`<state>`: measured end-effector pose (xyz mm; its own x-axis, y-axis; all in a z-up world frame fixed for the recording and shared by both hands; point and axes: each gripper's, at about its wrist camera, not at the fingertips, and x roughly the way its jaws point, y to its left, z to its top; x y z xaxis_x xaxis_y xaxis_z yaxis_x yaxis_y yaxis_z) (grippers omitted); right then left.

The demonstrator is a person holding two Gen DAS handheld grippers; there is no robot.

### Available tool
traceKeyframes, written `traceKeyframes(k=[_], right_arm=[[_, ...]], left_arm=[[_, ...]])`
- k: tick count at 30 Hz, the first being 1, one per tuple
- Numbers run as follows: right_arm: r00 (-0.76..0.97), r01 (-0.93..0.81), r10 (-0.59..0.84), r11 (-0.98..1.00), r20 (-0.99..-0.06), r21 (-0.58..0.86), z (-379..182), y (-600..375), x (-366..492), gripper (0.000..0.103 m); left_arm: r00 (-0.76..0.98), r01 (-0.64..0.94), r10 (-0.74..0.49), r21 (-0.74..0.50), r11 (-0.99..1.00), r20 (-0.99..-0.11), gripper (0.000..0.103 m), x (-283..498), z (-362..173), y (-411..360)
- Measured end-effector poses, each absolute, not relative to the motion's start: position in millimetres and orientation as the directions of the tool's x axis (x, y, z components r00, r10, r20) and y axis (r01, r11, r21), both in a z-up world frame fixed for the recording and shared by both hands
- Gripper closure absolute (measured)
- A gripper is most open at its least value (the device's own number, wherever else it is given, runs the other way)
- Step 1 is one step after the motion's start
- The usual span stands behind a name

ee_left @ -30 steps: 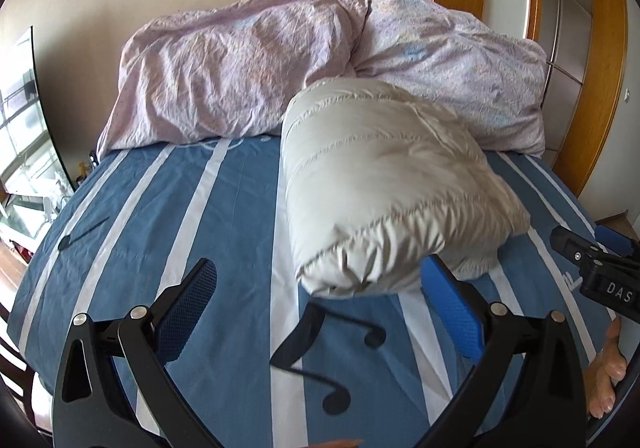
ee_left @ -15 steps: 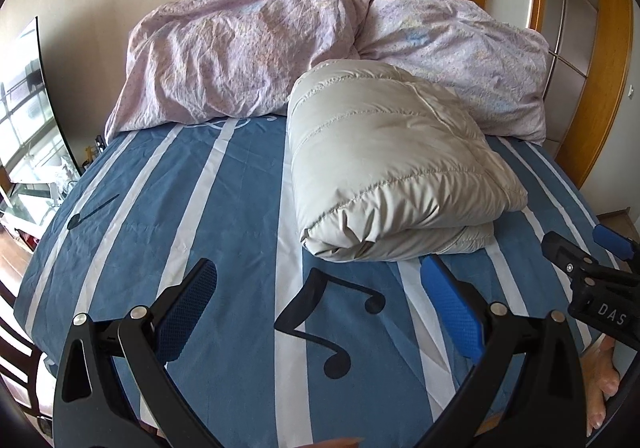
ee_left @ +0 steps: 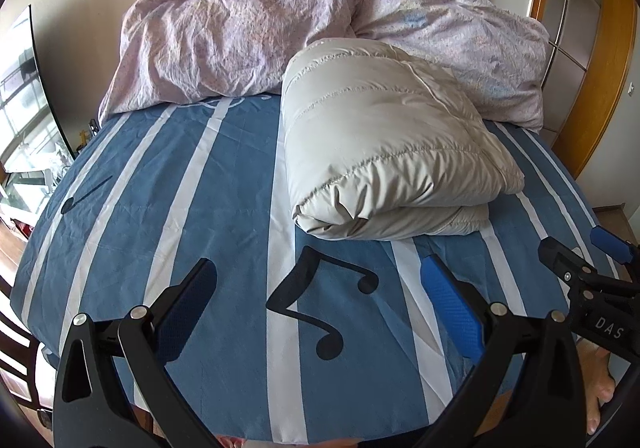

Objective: Fold large clothes

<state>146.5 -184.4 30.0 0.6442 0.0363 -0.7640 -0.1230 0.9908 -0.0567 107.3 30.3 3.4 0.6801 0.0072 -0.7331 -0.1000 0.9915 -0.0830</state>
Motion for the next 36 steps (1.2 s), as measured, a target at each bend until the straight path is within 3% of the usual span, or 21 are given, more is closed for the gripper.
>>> traceKeyframes(k=[23, 36], right_arm=[[0.623, -0.134, 0.004, 0.986, -0.782, -0.101, 33.3, -186.6, 140.4, 0.002], [0.624, -0.13, 0.003, 0.987, -0.782, -0.1, 33.3, -188.5, 141.1, 0.002]], left_arm=[[0.618, -0.03, -0.103, -0.154, 0.988, -0.78, 0.001, 108.3, -0.3, 22.0], [0.619, -0.032, -0.101, -0.153, 0.988, -0.779, 0.001, 108.2, 0.9, 20.1]])
